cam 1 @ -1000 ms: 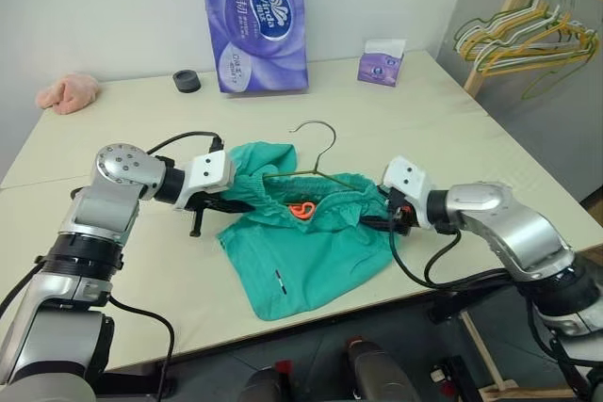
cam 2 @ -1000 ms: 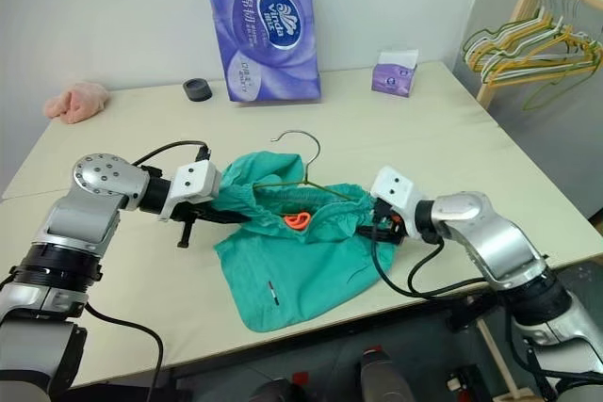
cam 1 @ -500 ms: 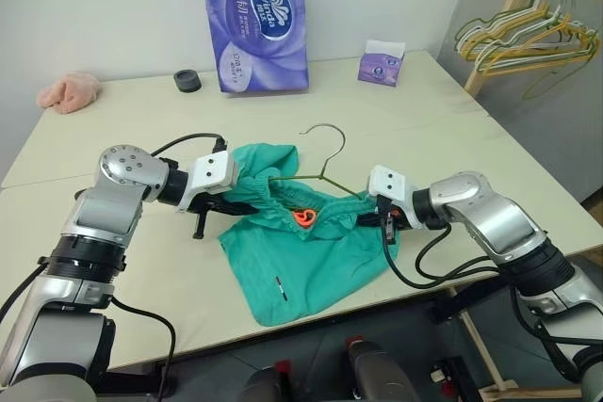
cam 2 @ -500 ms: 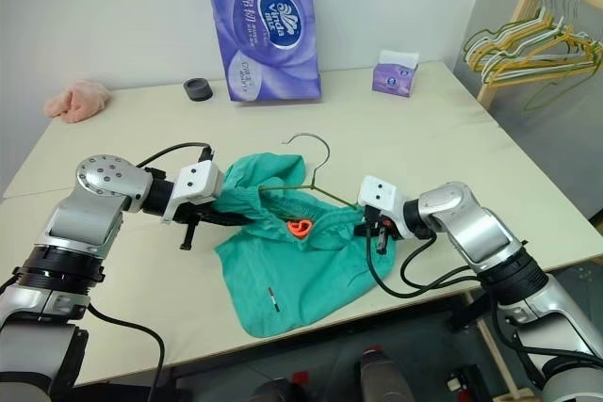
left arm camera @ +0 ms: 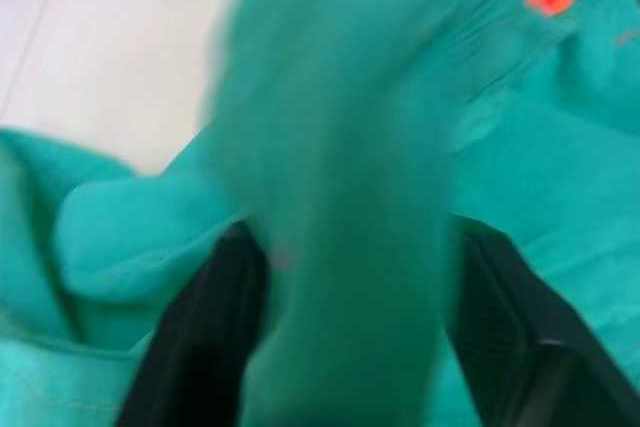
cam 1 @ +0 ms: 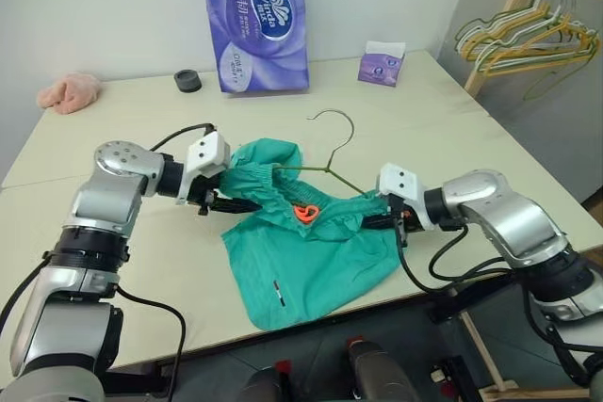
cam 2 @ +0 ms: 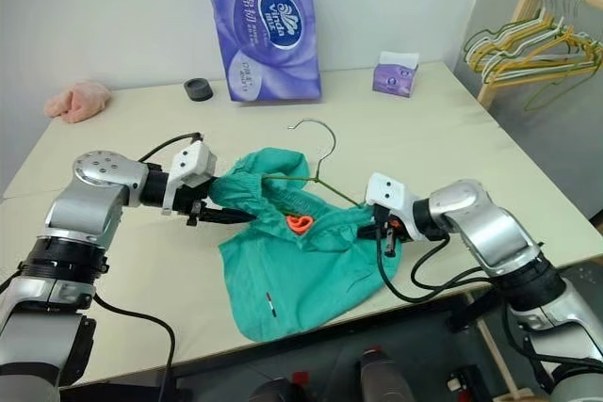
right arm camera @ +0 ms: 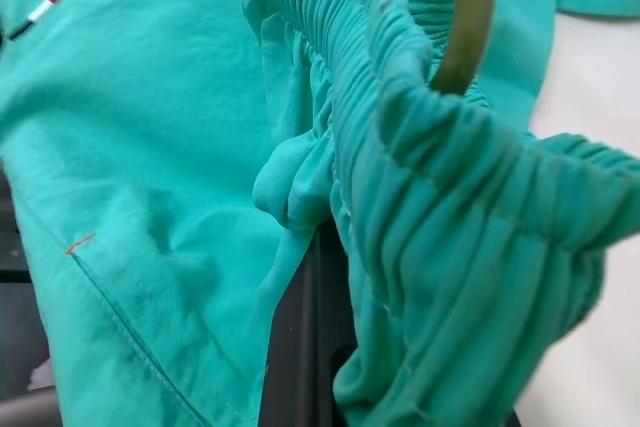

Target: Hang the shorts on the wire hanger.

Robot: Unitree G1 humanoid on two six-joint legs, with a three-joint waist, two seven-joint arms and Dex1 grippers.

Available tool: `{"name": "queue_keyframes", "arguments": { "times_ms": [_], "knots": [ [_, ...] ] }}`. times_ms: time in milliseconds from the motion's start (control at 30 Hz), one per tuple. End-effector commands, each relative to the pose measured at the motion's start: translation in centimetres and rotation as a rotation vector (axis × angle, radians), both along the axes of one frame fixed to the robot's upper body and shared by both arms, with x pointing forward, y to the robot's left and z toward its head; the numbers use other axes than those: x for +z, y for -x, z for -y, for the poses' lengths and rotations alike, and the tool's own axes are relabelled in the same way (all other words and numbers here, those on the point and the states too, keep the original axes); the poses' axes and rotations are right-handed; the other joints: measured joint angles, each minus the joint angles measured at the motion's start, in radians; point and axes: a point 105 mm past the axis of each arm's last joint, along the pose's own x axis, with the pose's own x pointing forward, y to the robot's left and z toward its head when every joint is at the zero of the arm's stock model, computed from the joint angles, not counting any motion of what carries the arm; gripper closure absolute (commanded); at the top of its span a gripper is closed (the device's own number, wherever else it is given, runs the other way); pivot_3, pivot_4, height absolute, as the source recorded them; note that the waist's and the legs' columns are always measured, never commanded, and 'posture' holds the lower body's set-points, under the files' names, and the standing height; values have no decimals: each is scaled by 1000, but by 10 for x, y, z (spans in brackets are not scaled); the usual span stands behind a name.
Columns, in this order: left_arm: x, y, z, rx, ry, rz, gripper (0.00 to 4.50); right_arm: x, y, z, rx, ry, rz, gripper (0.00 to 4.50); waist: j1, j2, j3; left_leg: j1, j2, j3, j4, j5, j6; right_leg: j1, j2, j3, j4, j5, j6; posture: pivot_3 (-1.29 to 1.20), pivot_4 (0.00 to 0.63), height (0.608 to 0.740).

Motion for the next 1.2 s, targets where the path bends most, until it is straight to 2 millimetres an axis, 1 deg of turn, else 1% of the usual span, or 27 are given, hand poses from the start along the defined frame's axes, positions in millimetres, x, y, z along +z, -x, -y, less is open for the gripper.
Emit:
{"name": "queue_keyframes", "arguments": {
  "times_ms": [33,67,167,233,300,367,433,533,600,667,733,833,900,933,967,1033,1133,1200],
  "knots": [
    [17,-15,-18,104,8,114,343,15,4,5,-8,-34,25,4500,0,0,0,0,0,0,0,0,0,0,0,0,0,0,0,-227,78,740],
    [19,-22,-21,141,15,149,52,15,5,8,-20,-34,18,4500,-1,0,0,0,0,0,0,0,0,0,0,0,0,0,0,-228,79,740],
    [23,-40,-28,239,8,288,17,15,8,18,-66,-38,-9,4500,4,0,0,0,0,0,0,0,0,0,0,0,0,0,0,-237,81,740],
    [25,-42,-27,239,12,320,17,15,10,27,-119,-50,-39,4500,3,0,0,0,-1,0,0,0,0,0,-1,0,0,0,0,-247,86,740],
    [29,-40,-22,212,32,346,17,14,12,44,-237,-89,-89,4500,4,0,0,-1,-1,0,0,0,0,0,-2,0,-1,0,0,-252,89,740],
    [32,-32,-13,162,82,311,17,12,14,60,-360,-124,-126,4500,4,0,0,-2,-1,0,0,0,0,-1,-2,0,0,0,0,-258,95,740],
    [32,-15,3,67,148,213,17,8,19,76,-478,-155,-160,4500,2,0,0,-2,-1,0,0,0,0,-1,-2,0,0,0,0,-266,101,740],
    [34,15,34,-92,230,74,17,0,31,99,-648,-179,-191,4500,0,0,0,-2,-1,0,0,0,0,-1,-2,0,0,0,0,-280,112,740],
    [39,30,53,-181,281,6,17,-4,38,112,-751,-202,-183,4500,1,0,0,-2,-1,0,0,0,0,-1,-2,0,1,0,0,-295,120,740],
    [44,41,67,-244,322,-45,17,-6,43,122,-835,-223,-165,4500,-1,1,0,-2,-1,0,0,0,0,0,-2,0,1,0,0,-309,129,740],
    [51,54,83,-329,365,-105,17,-9,49,137,-950,-241,-135,4500,-1,2,1,0,-1,1,0,0,0,1,-1,1,0,0,1,-325,134,740],
    [54,60,98,-398,369,-113,17,-11,56,153,-1097,-263,-92,4500,-2,3,2,1,-1,1,0,0,0,3,0,1,0,-1,2,-351,145,740],
    [55,57,108,-405,338,-64,17,-7,57,168,-1205,-268,-21,4500,-6,5,4,2,-1,3,0,0,0,3,1,3,0,-1,2,-362,152,740],
    [56,55,114,-411,323,-38,17,-3,58,178,-1270,-270,10,4500,-7,6,4,3,-1,3,0,0,0,3,2,3,0,-1,2,-367,157,740],
    [59,53,120,-410,323,-19,17,0,60,187,-1322,-271,15,4500,-8,7,5,3,-1,3,0,0,0,4,5,3,0,-1,2,-369,160,740],
    [63,51,132,-419,318,30,17,6,66,203,-1391,-249,16,4500,-8,11,8,3,-1,4,0,0,0,4,6,4,-1,-1,2,-379,170,740],
    [70,58,153,-490,321,89,17,27,71,226,-1479,-211,66,4500,-13,16,14,3,-1,4,0,-1,1,5,6,5,-3,-1,2,-387,181,740],
    [74,63,163,-530,333,113,17,46,69,242,-1549,-213,108,4500,-26,18,18,3,-1,5,-1,-1,1,5,7,6,-4,-1,2,-393,188,740]
  ]
}}
